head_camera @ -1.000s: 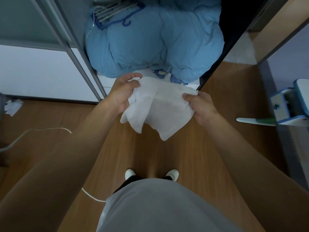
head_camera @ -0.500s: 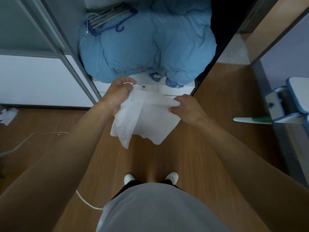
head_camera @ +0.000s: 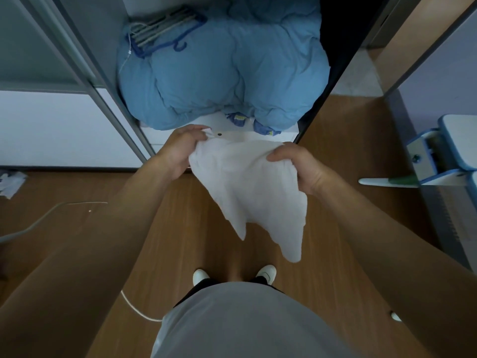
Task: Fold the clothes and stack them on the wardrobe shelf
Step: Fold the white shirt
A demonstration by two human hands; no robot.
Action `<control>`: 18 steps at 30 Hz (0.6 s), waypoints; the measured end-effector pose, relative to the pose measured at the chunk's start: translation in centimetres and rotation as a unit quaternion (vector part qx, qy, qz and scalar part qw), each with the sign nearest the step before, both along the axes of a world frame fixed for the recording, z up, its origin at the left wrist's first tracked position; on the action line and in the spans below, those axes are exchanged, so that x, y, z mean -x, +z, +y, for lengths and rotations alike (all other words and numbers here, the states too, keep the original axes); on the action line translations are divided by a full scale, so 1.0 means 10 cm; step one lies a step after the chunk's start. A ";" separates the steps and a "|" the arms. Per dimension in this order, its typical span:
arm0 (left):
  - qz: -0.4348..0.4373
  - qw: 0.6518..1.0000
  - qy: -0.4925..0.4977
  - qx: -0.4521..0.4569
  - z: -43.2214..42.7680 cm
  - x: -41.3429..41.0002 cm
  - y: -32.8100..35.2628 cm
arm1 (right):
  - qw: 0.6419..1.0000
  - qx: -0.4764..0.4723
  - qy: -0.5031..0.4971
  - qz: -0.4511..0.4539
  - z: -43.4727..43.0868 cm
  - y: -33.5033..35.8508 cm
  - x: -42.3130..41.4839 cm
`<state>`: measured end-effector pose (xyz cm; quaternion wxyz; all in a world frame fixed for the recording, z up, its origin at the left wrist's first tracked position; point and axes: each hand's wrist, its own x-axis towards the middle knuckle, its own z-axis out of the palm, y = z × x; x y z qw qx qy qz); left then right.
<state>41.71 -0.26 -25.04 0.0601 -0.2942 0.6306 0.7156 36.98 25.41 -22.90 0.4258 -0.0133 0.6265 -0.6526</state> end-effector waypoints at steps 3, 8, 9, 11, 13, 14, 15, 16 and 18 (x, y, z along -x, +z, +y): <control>0.064 0.993 -0.063 -0.082 -0.03 -0.08 -0.10 | 0.995 0.063 -0.059 -0.052 0.05 -0.04 -0.02; 0.091 0.978 -0.157 -0.100 0.04 -0.24 -0.25 | 0.981 0.132 -0.094 -0.104 0.02 -0.03 -0.04; 0.091 0.976 -0.160 -0.112 0.05 -0.25 -0.26 | 0.981 0.131 -0.095 -0.109 0.00 -0.03 -0.04; 0.081 0.974 -0.155 -0.143 0.04 -0.26 -0.27 | 0.982 0.119 -0.097 -0.107 -0.05 0.00 -0.04; 0.055 0.976 -0.146 -0.154 0.03 -0.28 -0.28 | 0.983 0.109 -0.111 -0.097 -0.08 0.01 -0.03; 0.036 0.979 -0.131 -0.151 0.03 -0.29 -0.28 | 0.981 0.114 -0.126 -0.094 -0.09 0.00 -0.02; 0.015 0.982 -0.106 -0.153 0.04 -0.29 -0.27 | 0.976 0.128 -0.148 -0.093 -0.09 -0.02 0.00; -0.007 0.984 -0.073 -0.160 0.05 -0.30 -0.26 | 0.968 0.153 -0.173 -0.097 -0.09 -0.05 0.02; -0.035 0.987 -0.007 -0.158 0.07 -0.30 -0.22 | 0.952 0.210 -0.194 -0.113 -0.05 -0.13 0.04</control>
